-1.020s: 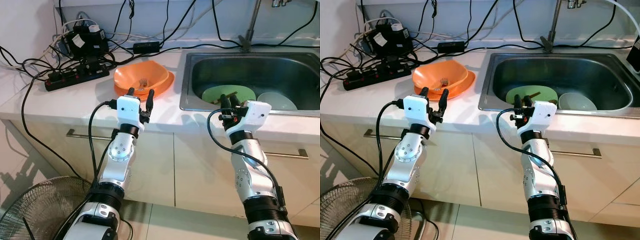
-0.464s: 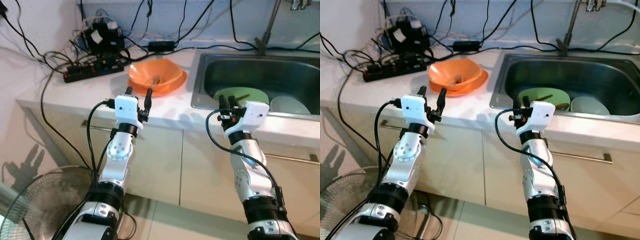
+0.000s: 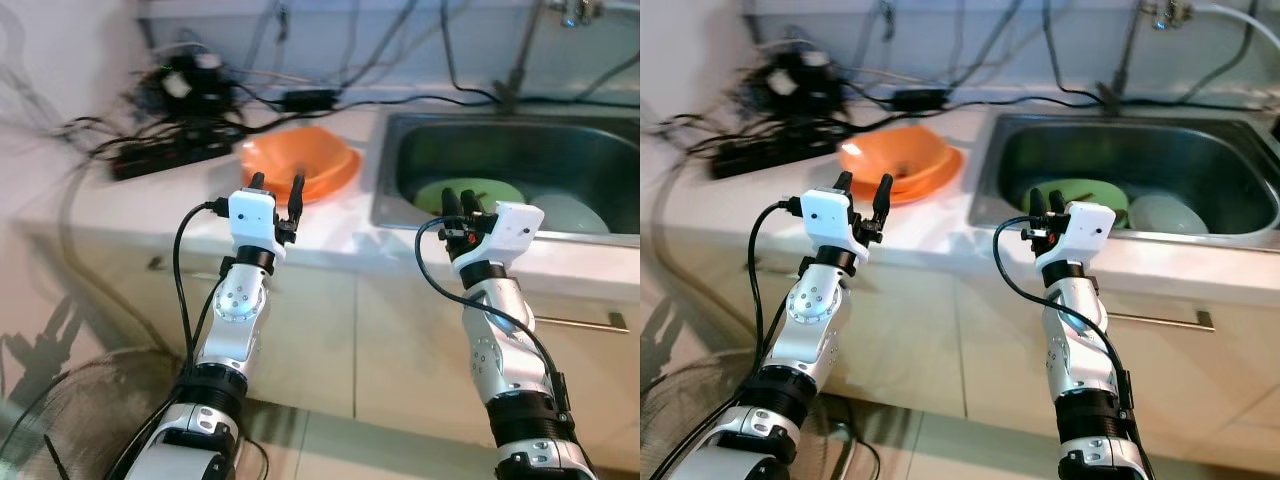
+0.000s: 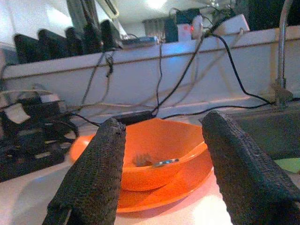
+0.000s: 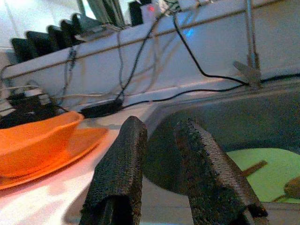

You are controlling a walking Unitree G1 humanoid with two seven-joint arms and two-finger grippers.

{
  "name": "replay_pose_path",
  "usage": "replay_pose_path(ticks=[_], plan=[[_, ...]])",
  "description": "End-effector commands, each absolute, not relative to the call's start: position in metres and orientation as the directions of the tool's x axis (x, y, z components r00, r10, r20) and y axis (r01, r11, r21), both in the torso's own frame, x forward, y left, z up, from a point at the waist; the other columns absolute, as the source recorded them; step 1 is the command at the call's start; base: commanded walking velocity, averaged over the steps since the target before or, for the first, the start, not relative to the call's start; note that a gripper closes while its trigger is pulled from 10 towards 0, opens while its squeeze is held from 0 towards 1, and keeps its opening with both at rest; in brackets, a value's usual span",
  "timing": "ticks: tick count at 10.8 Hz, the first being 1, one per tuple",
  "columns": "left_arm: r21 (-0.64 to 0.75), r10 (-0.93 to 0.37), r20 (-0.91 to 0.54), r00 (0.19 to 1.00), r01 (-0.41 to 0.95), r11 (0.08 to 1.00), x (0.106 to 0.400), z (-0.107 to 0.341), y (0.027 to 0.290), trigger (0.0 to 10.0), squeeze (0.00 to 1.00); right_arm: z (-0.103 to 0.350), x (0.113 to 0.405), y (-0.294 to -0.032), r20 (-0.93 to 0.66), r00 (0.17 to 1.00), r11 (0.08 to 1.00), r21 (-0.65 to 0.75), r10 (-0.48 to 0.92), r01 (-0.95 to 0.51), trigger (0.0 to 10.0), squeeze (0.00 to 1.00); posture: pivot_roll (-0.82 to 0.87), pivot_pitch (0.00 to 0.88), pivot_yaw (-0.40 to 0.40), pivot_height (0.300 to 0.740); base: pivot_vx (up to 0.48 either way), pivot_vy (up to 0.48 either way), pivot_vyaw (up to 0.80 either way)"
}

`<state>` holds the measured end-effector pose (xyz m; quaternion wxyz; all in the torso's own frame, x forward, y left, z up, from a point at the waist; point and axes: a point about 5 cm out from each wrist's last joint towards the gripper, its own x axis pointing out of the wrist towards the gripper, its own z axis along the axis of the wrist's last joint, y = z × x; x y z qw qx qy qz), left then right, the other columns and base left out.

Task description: Kitchen organization

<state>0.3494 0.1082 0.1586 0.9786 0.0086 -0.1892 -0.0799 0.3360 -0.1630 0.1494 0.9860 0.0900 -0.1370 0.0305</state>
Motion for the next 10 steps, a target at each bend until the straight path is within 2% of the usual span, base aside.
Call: replay_pose_path(ticks=[1, 2, 8, 10], plan=[[0.043, -0.149, 0.364, 0.919, 0.143, 0.989, 0.3507, 0.1582, 0.112, 10.0, 0.0, 0.1523, 0.3398, -0.1596, 0.274, 0.961, 0.976, 0.196, 0.039, -0.096, 10.0, 0.0, 0.04, 0.0, 0.11, 0.74, 0.27, 0.0, -0.8], [0.042, -0.149, 0.365, 0.919, 0.143, 0.989, 0.3507, 0.1583, 0.1122, 10.0, 0.0, 0.1536, 0.3395, -0.1615, 0.285, 0.958, 0.98, 0.179, 0.026, -0.08, 10.0, 0.0, 0.04, 0.0, 0.11, 0.74, 0.274, 0.0, -0.46], [0.017, -0.133, 0.399, 0.907, 0.138, 0.99, 0.3491, 0.1636, 0.1141, 10.0, 0.0, 0.1529, 0.3387, -0.1614, 0.291, 0.956, 0.981, 0.176, 0.033, -0.087, 10.0, 0.0, 0.04, 0.0, 0.11, 0.74, 0.284, 0.0, 0.0], [0.01, -0.132, 0.409, 0.903, 0.14, 0.99, 0.3485, 0.1655, 0.113, 10.0, 0.0, 0.1523, 0.3383, -0.161, 0.29, 0.956, 0.98, 0.175, 0.036, -0.09, 10.0, 0.0, 0.04, 0.0, 0.109, 0.74, 0.0, 0.0, 0.0]])
